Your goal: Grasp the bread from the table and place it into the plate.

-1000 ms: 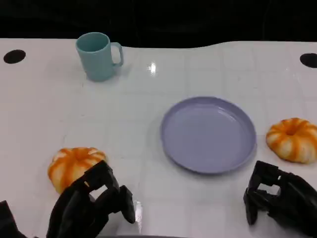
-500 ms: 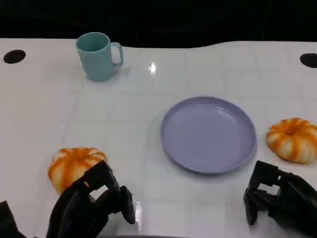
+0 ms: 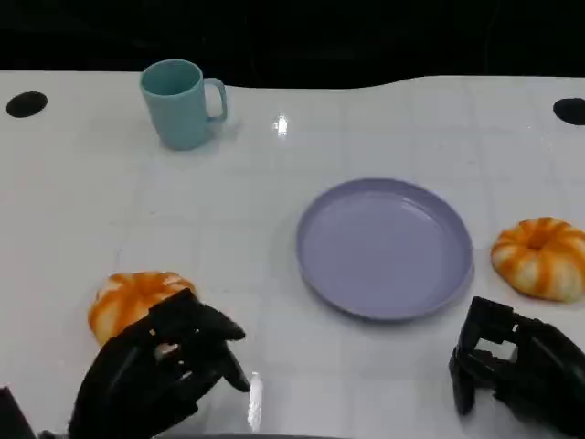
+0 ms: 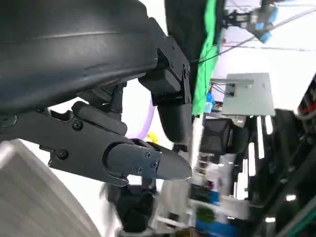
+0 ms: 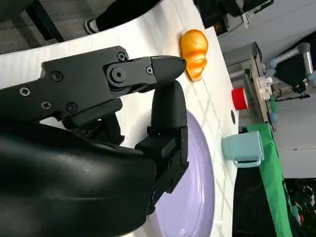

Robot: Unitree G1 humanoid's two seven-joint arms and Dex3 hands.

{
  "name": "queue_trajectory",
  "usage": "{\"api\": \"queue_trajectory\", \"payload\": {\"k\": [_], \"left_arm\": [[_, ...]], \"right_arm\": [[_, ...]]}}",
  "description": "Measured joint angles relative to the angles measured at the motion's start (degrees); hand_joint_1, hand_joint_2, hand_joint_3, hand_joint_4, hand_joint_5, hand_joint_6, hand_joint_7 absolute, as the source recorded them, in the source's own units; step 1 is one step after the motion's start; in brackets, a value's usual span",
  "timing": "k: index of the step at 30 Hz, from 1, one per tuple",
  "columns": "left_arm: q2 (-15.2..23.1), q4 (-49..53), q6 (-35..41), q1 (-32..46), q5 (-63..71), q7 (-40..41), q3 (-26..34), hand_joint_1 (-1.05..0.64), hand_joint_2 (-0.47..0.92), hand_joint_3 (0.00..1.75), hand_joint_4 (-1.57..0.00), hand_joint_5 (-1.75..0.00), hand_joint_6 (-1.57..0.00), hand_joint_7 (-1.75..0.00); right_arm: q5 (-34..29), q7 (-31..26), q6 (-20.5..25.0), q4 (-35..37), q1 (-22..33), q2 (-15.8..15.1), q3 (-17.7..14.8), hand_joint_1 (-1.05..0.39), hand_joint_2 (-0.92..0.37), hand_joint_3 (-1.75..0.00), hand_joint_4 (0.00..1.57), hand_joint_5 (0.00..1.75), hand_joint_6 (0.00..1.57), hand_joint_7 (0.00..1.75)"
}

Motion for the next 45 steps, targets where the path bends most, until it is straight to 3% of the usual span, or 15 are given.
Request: {"api": "queue_trajectory", "payload": {"k": [3, 9, 20, 25, 37, 45], "left_arm": [[2.5, -0.9, -6.0, 0.0, 7.1, 3.7, 0.0, -0.53, 0.92, 0.19, -0.44, -1.03, -0.49, -0.4], [7.3, -6.3, -6.9, 0.3, 18.0, 10.9, -0.3, -0.53, 0.92, 0.08, -0.32, -0.81, -0.48, -0.18], [18.9, -19.2, -6.7, 1.1, 50.7, 26.5, -0.4, -0.56, 0.92, 0.05, -0.14, -0.59, -0.39, -0.02], [22.5, -25.8, -1.2, 1.4, 64.3, 28.8, -1.5, -0.51, 0.86, 0.0, -0.14, -0.32, -0.34, 0.0], [25.9, -28.7, 13.8, -2.1, 83.3, 28.3, -9.1, -0.48, 0.76, 0.0, -0.1, -0.14, -0.28, 0.0], [26.8, -17.1, 16.8, -9.7, 81.8, 27.1, -14.5, -0.4, 0.75, 0.0, -0.06, -0.07, -0.23, 0.0]], "right_arm": [[-0.2, -0.4, 0.0, -0.5, 0.2, 0.0, 0.1, -0.63, -0.92, -0.21, 0.73, 1.75, 0.62, 1.65], [-0.3, -1.2, 0.1, -1.3, 0.4, 0.0, 0.4, -0.62, -0.92, -0.22, 0.72, 1.75, 0.61, 1.64], [-0.3, -1.4, 0.3, -1.4, 0.4, 0.0, 0.6, -0.62, -0.92, -0.21, 0.73, 1.75, 0.62, 1.64], [-0.2, -1.3, 0.3, -1.3, 0.4, 0.0, 0.6, -0.62, -0.92, -0.22, 0.72, 1.75, 0.62, 1.64], [-0.1, -0.4, -0.1, -0.4, 0.3, 0.0, 0.4, -0.62, -0.92, -0.21, 0.72, 1.75, 0.61, 1.66], [-0.3, -0.8, -0.2, -0.5, 0.3, 0.0, 0.5, -0.62, -0.92, -0.23, 0.71, 1.75, 0.6, 1.66]]}}
